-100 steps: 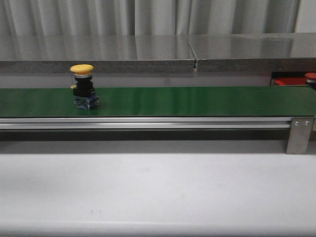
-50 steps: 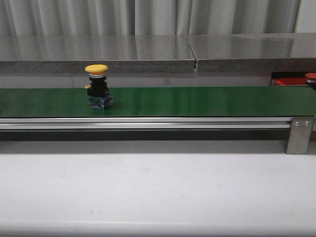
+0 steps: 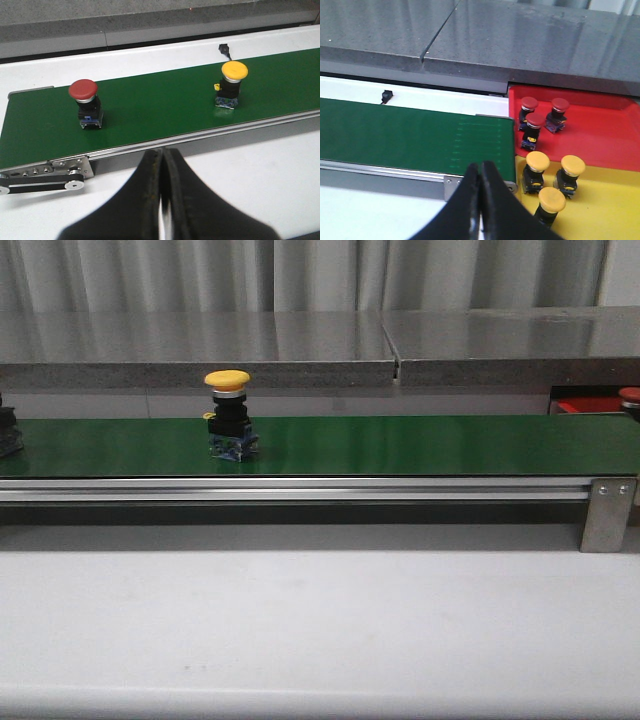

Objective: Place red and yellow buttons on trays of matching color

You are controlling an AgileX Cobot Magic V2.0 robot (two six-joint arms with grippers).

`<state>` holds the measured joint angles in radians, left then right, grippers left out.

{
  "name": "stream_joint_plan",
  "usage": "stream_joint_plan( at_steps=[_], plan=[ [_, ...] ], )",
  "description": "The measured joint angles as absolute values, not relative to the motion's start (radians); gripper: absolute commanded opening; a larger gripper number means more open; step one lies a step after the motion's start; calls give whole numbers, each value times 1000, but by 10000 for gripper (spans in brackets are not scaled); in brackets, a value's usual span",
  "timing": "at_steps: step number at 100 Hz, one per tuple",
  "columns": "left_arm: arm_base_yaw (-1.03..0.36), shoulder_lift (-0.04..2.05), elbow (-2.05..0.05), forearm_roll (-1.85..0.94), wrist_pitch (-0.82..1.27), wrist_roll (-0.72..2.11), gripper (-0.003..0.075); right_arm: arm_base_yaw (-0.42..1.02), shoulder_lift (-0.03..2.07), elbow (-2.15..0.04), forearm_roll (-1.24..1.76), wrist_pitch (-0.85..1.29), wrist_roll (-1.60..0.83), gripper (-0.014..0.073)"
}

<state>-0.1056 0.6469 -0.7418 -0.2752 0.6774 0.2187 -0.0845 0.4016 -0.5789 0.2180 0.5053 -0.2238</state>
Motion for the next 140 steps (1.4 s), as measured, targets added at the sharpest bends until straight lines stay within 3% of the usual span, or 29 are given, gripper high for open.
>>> stream_joint_plan(
  at_steps=[42,51,68,75,117,140],
  plan=[
    [-106,631,-740,-269,676,219,-20,219,769,-812,154,537,-224,-94],
    [-106,631,-740,-269,676,219,-20,265,869,-873,154,554,-224,31],
    [-106,631,-740,-267,676,219,-20,317,1057,-1012,157,604,-224,449],
    [-106,631,-740,-267,676,219,-20,326,1130,-1069,168,639,-224,531],
    [-106,631,-740,-267,676,219,-20,337,1516,-1422,196,923,-225,529],
    [-106,631,-740,-267,676,219,-20,381,1680,-1559,201,967,-307,529]
  ],
)
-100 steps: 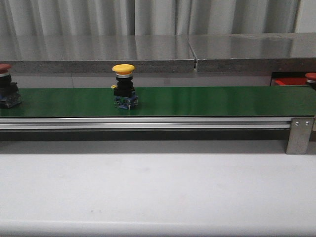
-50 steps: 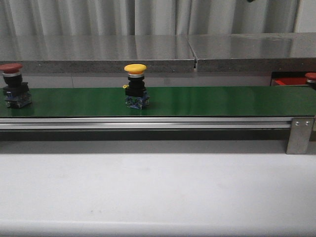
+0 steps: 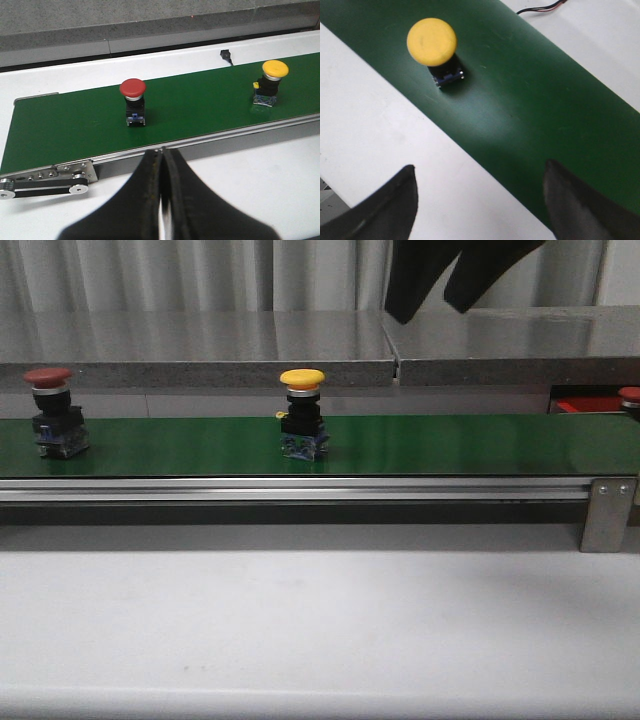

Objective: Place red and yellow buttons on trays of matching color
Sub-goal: 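Lower the right gripper onto the yellow button on the belt and grasp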

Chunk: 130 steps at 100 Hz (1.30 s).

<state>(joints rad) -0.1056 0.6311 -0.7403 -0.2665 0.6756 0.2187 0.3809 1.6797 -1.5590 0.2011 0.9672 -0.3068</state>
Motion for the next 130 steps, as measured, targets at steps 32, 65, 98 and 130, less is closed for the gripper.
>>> stream_joint_plan(
  at_steps=[32,65,98,130],
  plan=[
    [-106,631,-740,-267,676,219,-20,393,1838,-1632,218,990,-348,529],
    [-106,631,-740,-267,676,219,-20,394,1892,-1638,220,919,-352,529],
    [-106,631,-740,-265,676,219,-20,394,1894,-1638,251,864,-399,521],
    [-106,631,-740,-265,676,219,-20,394,1894,-1638,255,830,-404,71]
  ],
)
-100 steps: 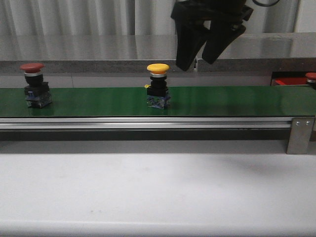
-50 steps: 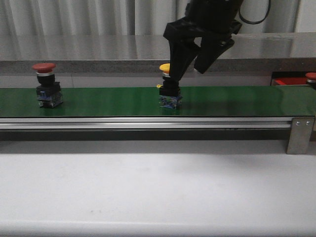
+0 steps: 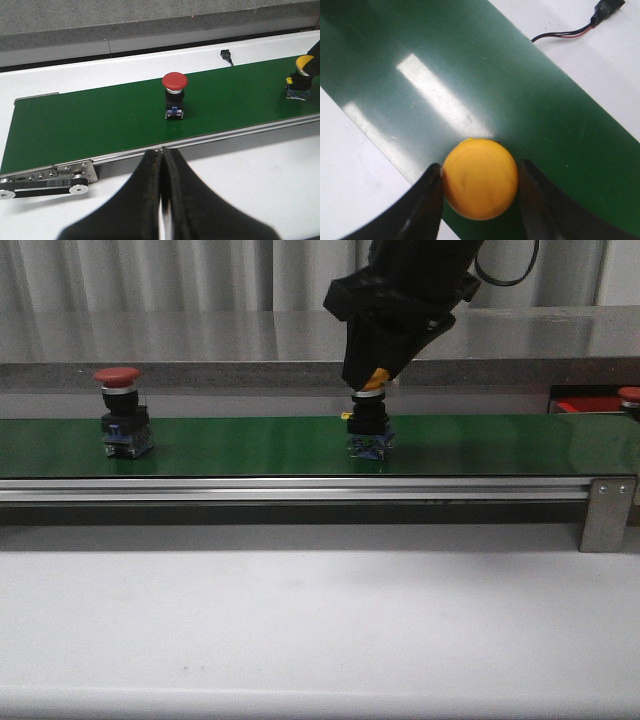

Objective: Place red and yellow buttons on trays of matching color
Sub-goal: 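Lower the right gripper onto the yellow button on the belt and grasp, then carry the yellow button to the yellow tray and release it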

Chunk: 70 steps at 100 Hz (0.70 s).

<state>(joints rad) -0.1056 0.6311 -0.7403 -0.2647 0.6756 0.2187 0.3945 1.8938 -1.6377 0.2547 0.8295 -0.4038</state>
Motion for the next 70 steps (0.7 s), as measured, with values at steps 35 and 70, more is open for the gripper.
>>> stream_joint_plan(
  at_steps=[35,70],
  plan=[
    [-106,631,-740,-265,676,219,-20,372,1875,-1638,262,823,-388,64],
    [-106,631,-740,-265,676,219,-20,246,1717,-1589,268,825,-310,64]
  ],
)
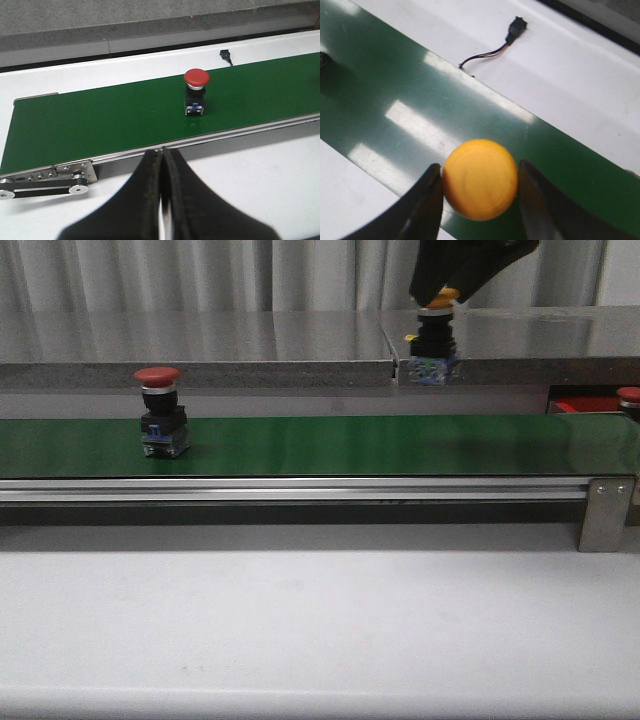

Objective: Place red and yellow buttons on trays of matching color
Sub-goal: 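Carry the yellow button to the yellow tray and release it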

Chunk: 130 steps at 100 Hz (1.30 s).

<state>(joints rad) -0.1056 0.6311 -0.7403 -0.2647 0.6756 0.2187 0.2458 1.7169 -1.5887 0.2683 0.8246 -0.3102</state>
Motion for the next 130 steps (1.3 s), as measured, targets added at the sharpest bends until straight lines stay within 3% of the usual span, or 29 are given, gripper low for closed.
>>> stream_joint_plan(
  at_steps=[50,94,130],
  plan=[
    [-106,631,-740,-265,676,219,-20,-129,1450,-1319,276,815,-266,64],
    [-106,631,-740,-265,676,219,-20,-453,1429,-1139,376,685,-255,64],
    [-106,631,-740,-265,676,219,-20,-536,1449,-996,403,503,-252,64]
  ],
)
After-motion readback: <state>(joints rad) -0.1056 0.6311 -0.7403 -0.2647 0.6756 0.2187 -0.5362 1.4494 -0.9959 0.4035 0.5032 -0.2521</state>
